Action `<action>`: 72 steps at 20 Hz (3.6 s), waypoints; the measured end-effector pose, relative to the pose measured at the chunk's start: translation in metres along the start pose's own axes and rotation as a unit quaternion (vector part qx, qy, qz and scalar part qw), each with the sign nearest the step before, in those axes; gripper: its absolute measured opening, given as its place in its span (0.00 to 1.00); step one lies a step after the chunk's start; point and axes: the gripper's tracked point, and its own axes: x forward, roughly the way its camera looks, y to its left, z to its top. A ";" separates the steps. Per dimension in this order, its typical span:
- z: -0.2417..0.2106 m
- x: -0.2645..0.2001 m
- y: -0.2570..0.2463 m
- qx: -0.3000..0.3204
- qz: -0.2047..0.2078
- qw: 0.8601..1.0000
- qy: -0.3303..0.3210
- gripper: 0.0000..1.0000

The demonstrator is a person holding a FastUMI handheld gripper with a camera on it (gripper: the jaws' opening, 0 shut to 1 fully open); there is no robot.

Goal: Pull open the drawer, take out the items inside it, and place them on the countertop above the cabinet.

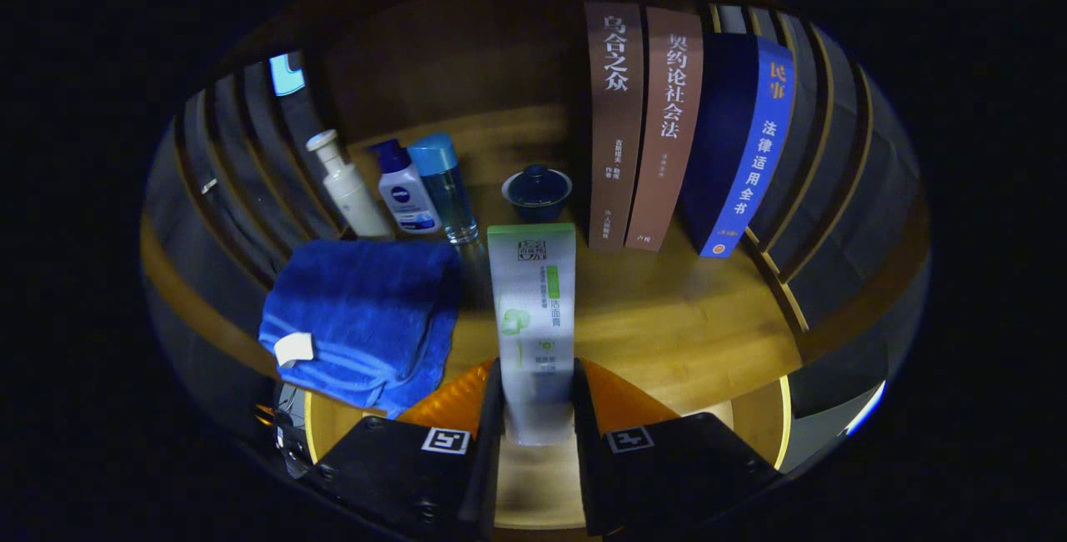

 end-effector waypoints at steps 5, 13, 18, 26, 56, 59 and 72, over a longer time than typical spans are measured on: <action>-0.008 0.035 0.004 -0.003 -0.009 0.999 0.044 0.45; -0.012 0.053 0.009 0.016 -0.001 0.999 0.051 0.67; -0.013 0.048 0.008 0.014 -0.003 0.999 0.043 1.00; -0.009 -0.004 0.010 0.002 0.011 0.999 -0.032 1.00; -0.283 -0.154 -0.015 0.022 0.026 0.949 -0.314 0.99; -0.283 -0.141 -0.011 0.009 0.027 0.953 -0.303 0.99; -0.252 -0.120 -0.007 0.002 0.024 0.952 -0.304 1.00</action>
